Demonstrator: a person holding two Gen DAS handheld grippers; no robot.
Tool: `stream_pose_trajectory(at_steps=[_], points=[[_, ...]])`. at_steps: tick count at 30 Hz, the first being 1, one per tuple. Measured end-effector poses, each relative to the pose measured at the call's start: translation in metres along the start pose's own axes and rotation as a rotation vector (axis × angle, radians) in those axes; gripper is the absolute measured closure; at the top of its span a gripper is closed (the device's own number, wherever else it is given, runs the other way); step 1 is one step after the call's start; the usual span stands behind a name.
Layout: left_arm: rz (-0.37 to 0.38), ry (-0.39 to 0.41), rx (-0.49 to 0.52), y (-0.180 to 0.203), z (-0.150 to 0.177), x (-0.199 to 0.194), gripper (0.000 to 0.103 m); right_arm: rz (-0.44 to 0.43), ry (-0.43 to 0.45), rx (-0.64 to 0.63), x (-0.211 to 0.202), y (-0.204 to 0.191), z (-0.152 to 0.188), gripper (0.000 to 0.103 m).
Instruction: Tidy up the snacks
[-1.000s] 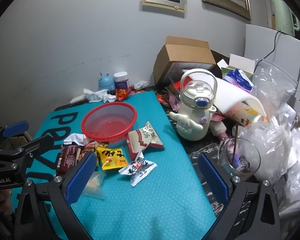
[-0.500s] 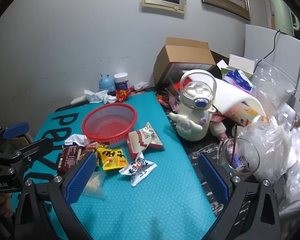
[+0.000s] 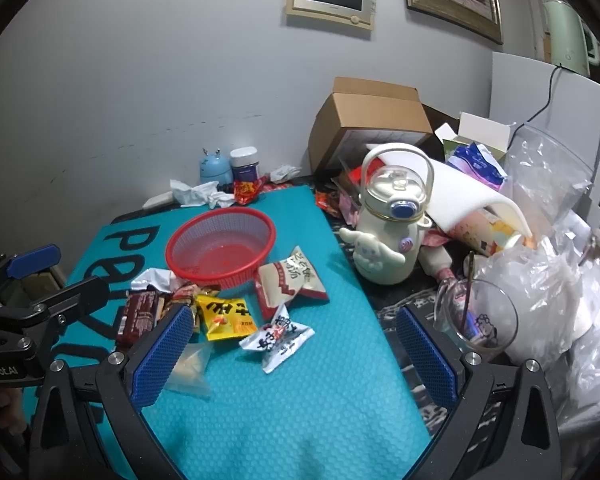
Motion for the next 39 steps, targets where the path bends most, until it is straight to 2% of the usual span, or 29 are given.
stream_pose_trajectory(at_steps=[24,32,39], points=[[0.008,0.021,-0.002,0.003,-0.002,-0.008,0.000,-0.004,0.007,-0.005,-0.004,-0.003,-0.003,0.000],[0.007,0.031,-0.014,0.003,0.002,-0.017,0.000,-0.032,0.023,-0.012,-0.013,-0.011,-0.004,0.000],[-0.004,0.026,-0.036,-0.003,0.017,-0.024,0.000,-0.073,0.014,-0.019,-0.016,-0.018,0.010,0.000]])
Point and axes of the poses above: each gripper's, at about its wrist camera, not at the fingertips, and x roughly the way its jaws point, y to its right, z to its underside, the point moved 10 cm from there along x, roughly the way its jaws point, and after that the axes turned 4 degrees about x, right-handed, at the moved point
